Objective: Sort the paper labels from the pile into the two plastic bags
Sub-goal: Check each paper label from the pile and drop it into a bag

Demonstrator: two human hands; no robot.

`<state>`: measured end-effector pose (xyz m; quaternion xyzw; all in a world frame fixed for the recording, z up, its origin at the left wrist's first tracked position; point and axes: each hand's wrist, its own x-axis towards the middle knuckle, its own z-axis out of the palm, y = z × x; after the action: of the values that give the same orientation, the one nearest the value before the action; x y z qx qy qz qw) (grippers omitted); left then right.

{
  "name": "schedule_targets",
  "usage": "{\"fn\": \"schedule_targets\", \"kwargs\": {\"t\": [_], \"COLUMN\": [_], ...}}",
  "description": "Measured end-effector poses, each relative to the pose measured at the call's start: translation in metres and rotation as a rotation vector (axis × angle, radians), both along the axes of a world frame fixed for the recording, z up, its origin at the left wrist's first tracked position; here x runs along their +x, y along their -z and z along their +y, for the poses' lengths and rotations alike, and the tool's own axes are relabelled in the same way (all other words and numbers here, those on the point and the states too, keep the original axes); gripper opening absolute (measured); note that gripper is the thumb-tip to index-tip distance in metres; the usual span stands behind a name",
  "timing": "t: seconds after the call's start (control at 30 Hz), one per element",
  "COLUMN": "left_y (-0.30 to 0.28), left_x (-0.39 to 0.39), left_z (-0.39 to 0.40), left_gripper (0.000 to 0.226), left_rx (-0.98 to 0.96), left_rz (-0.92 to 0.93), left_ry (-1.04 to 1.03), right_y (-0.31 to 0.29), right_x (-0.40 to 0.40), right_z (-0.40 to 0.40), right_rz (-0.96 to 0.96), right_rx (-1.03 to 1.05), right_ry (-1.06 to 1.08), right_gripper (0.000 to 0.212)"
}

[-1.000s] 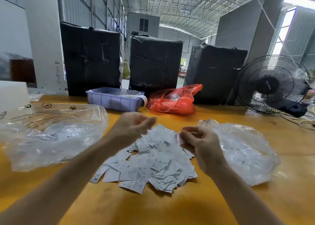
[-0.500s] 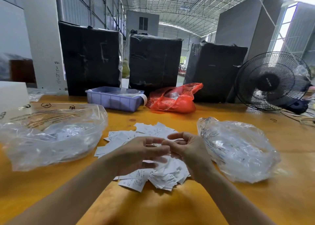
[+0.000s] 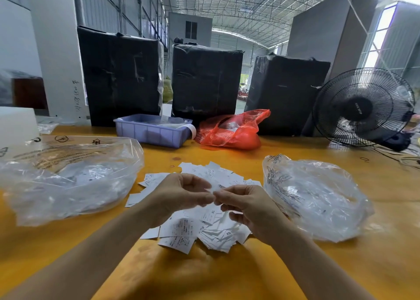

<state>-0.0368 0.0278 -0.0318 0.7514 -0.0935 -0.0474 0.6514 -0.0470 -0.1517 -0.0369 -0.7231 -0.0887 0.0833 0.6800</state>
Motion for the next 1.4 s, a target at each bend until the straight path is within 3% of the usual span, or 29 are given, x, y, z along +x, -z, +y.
{"fn": "schedule_targets", "kwargs": {"t": [0.17, 0.37, 0.47, 0.53, 0.7, 0.8, 0.87, 0.97, 1.1, 1.3, 1.4], "left_y": [-0.001, 0.0, 0.0, 0.001, 0.002, -0.002, -0.005, -0.008, -0.003, 0.001, 0.002], "left_x": [-0.001, 0.003, 0.008, 0.01, 0.011, 0.01, 0.009, 0.006, 0.003, 0.007, 0.008], "left_z": [-0.003, -0.002, 0.003, 0.008, 0.01, 0.008, 0.005, -0.004, -0.017, -0.013, -0.011], "left_gripper": [0.04, 0.025, 0.017, 0.018, 0.016, 0.024, 0.027, 0.022, 0.015, 0.018, 0.021], "left_rx": [-0.059, -0.158, -0.218, -0.235, -0.29, -0.3, -0.38, -0.519, -0.582, -0.538, -0.452], "left_rz": [-0.018, 0.04, 0.028, 0.023, 0.0, 0.011, 0.031, -0.006, -0.112, -0.162, -0.065], "left_ry": [0.049, -0.1, -0.239, -0.308, -0.367, -0.364, -0.338, -0.302, -0.294, -0.349, -0.317], "right_y": [0.004, 0.01, 0.016, 0.023, 0.034, 0.032, 0.025, 0.011, 0.009, 0.005, 0.003], "right_x": [0.001, 0.006, 0.015, 0.018, 0.022, 0.021, 0.015, 0.001, -0.011, -0.004, -0.002], "right_z": [0.002, 0.01, 0.007, 0.006, 0.017, 0.019, 0.02, 0.028, 0.041, 0.028, 0.02], "right_rz": [-0.063, -0.167, -0.457, -0.58, -0.571, -0.652, -0.666, -0.377, -0.175, -0.053, -0.059], "right_rx": [-0.024, -0.002, -0.318, -0.589, -0.892, -0.963, -0.76, -0.24, -0.113, 0.158, 0.157], "right_ry": [-0.001, 0.066, 0.225, 0.207, 0.035, 0.074, 0.124, 0.019, -0.077, 0.096, 0.156], "right_gripper": [0.018, 0.024, 0.016, 0.014, 0.045, 0.046, 0.044, 0.065, 0.054, 0.004, 0.009]}}
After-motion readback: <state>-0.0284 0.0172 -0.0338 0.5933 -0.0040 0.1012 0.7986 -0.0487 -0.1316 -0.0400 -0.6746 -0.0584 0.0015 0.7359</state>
